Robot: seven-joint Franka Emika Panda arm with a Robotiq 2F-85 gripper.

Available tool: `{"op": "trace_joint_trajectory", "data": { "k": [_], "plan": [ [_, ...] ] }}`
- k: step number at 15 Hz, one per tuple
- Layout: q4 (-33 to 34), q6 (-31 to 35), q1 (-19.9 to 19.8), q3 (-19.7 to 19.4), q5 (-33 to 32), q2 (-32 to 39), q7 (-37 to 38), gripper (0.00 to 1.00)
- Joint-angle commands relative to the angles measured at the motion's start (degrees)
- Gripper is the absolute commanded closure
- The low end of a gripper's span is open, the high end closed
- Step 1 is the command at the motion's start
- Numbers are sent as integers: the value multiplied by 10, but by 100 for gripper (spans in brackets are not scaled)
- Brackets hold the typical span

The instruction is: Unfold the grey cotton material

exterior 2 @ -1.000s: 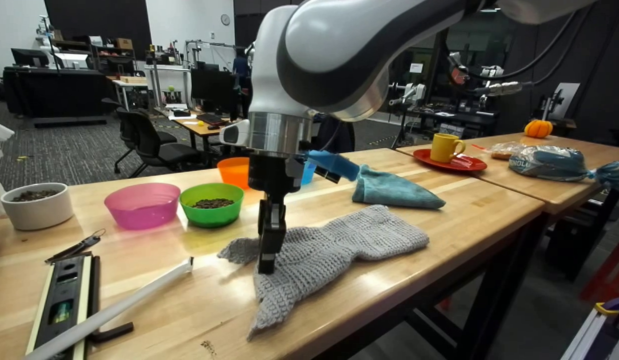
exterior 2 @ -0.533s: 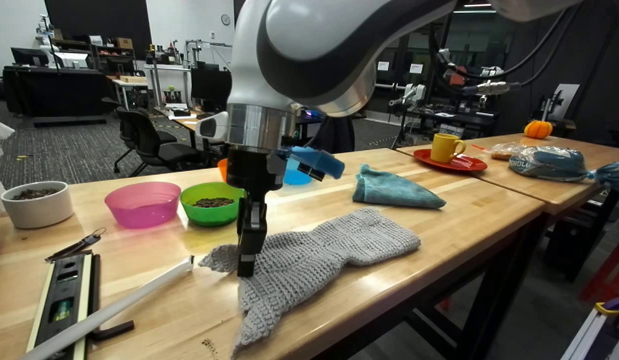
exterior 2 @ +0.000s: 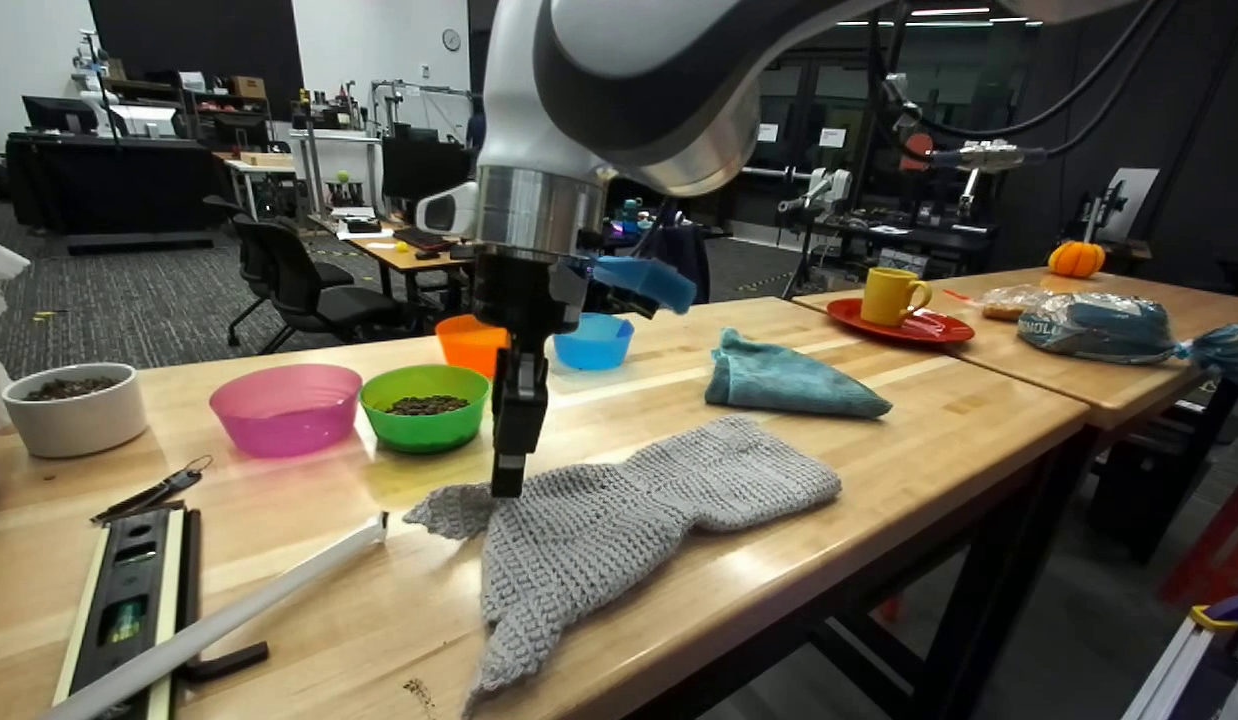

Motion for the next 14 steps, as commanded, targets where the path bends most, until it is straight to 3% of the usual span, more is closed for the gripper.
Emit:
{"op": "trace_joint_trajectory", "data": {
  "k": [1, 9, 14],
  "plan": [
    [-32, -24, -14, -15, -3, -56, 3, 56],
    [-104, -65, -46, -72, -2, -143, 33, 2],
    [-153, -77, -46, -93, -5, -197, 69, 0]
  ]
}}
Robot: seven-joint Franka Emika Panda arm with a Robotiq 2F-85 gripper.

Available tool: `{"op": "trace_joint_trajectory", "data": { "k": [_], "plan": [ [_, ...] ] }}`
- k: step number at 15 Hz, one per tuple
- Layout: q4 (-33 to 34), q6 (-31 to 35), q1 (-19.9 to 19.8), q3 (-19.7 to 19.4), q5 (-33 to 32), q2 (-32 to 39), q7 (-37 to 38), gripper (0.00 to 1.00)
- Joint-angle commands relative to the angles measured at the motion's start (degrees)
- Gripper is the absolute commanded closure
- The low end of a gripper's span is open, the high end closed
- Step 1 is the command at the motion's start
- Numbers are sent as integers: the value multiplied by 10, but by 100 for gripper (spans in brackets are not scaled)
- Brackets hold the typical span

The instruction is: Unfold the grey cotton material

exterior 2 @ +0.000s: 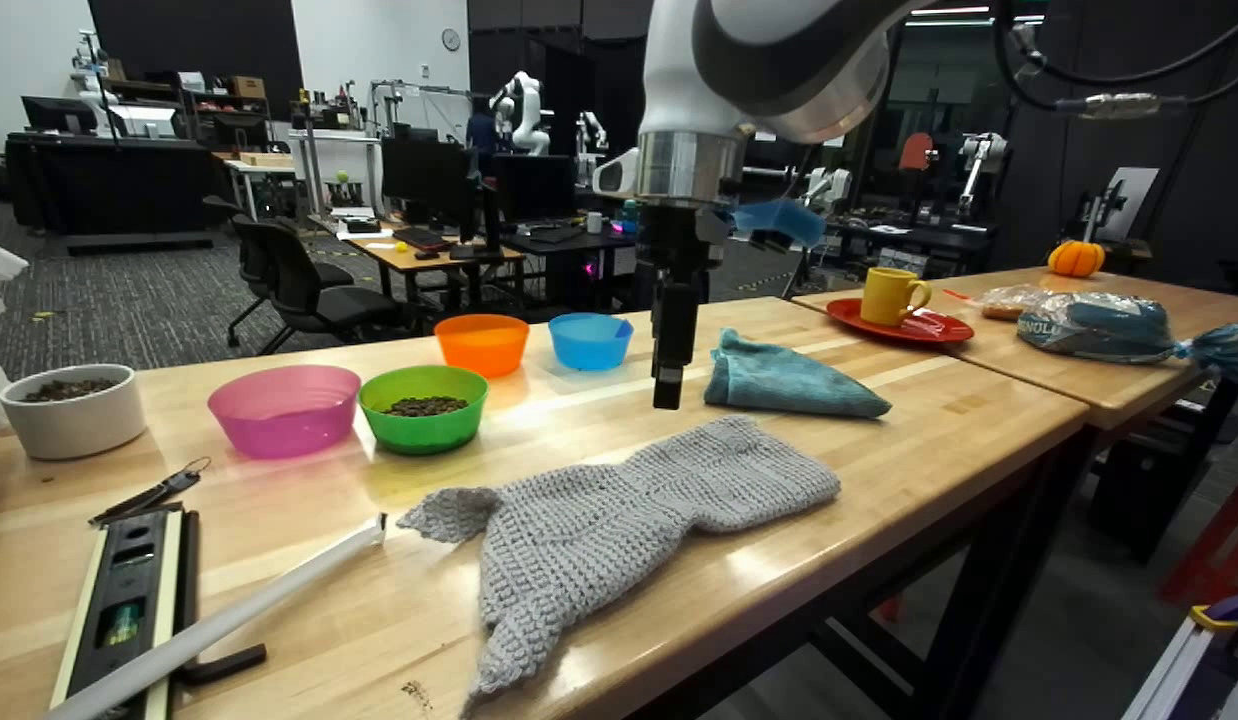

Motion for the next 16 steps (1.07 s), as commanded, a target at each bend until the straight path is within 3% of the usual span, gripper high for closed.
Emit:
{"op": "trace_joint_trajectory", "data": {
  "k": [1, 9, 16],
  "plan": [
    [-52, -11, 4, -9, -4, -62, 42, 0],
    [-117, -30, 8, -3, -35, -134, 187, 0],
    [-131, -61, 24, 17, -53, -162, 271, 0]
  ]
}}
